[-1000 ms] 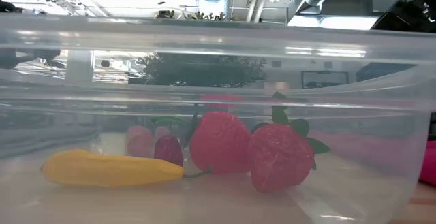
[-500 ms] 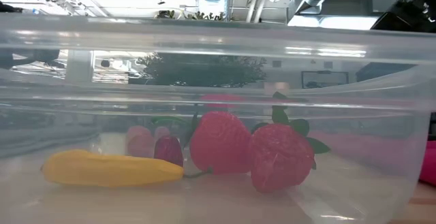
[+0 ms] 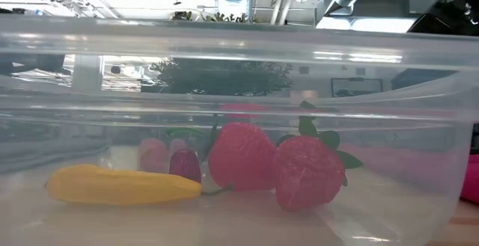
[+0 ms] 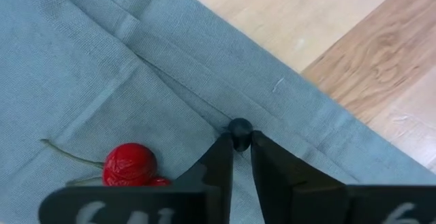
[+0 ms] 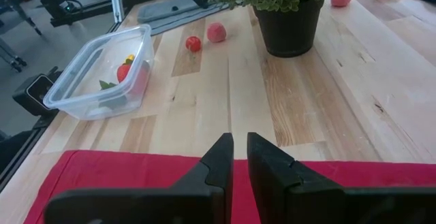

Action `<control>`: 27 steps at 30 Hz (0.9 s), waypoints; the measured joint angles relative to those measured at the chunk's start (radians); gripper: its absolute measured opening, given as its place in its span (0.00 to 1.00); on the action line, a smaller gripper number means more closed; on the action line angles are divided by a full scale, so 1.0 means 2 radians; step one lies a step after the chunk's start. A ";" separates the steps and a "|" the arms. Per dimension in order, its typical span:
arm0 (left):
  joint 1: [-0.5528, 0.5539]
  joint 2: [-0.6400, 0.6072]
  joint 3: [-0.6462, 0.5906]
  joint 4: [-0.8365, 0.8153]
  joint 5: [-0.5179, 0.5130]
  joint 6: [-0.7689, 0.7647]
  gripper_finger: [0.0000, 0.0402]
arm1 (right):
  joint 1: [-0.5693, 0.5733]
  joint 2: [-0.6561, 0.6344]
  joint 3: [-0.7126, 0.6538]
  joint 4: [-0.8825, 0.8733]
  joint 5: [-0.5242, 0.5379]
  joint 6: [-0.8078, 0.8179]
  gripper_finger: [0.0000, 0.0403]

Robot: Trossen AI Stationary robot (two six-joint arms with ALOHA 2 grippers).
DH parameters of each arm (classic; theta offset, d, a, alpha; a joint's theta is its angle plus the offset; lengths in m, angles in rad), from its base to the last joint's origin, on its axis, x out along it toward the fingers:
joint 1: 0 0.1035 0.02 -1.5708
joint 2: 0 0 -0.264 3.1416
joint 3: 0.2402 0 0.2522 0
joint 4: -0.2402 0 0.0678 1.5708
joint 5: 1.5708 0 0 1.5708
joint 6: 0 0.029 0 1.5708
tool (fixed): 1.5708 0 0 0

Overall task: Pick and placing Produce into tupperware
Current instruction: Put the top blueberry into the transparent container

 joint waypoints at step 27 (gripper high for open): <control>0.029 0.002 0.033 -0.052 -0.037 0.052 0.04 | 0.000 0.000 0.000 -0.002 0.000 0.004 0.16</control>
